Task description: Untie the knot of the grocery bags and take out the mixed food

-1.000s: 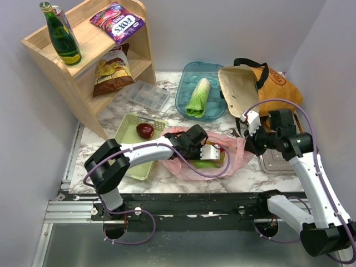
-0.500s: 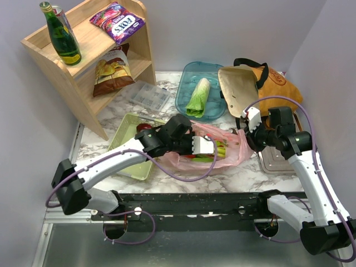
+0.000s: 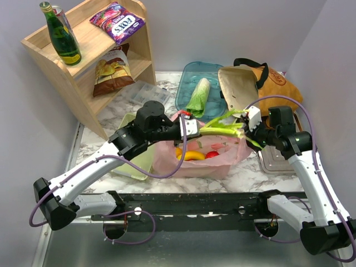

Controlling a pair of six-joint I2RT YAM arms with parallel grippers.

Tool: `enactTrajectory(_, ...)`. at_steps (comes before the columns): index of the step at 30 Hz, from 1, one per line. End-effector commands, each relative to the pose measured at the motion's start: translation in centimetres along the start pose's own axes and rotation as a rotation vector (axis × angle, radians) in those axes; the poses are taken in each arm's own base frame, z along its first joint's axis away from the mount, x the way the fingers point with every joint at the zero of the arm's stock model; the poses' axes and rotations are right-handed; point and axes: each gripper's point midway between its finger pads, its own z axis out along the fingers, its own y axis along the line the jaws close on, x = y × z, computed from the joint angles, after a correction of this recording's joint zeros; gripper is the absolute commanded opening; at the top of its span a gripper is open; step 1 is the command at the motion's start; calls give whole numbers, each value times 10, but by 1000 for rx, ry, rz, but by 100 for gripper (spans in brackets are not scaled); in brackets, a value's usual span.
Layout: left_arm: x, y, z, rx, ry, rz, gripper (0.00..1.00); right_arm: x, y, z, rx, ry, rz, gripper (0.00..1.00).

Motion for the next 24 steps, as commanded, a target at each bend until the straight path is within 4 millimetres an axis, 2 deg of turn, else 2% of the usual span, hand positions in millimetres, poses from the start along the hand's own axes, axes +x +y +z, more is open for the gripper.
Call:
enactTrajectory(1,-75,24,-1,-62,-239,-22,0,-14,-6,-2,24,-49,-4,1)
enactTrajectory(4,-108,37,0,-86,-337,-83,0,-25,-9,-5,30,-77,-5,1)
enactTrajectory(8,-147,69,-2,-175,-420,-188,0,-38,-18,-10,69,-108,-21,1)
enactTrajectory(12,-195,121,-15,-332,-528,-266,0,-37,-23,-12,100,-105,-37,0)
enactTrajectory(14,-203,155,-14,-435,-529,-327,0,-33,-22,-13,106,-95,-48,1)
enactTrajectory(16,-198,190,-7,-526,-502,-414,0,-32,-18,-17,93,-100,-59,1)
enactTrajectory(18,-184,214,13,-540,-458,-479,0,-34,-14,-21,81,-113,-60,1)
enactTrajectory(21,-140,243,52,-568,-381,-631,0,-29,-14,-24,96,-98,-47,1)
enactTrajectory(24,-98,251,84,-539,-314,-716,0,-21,-14,-27,115,-76,-31,1)
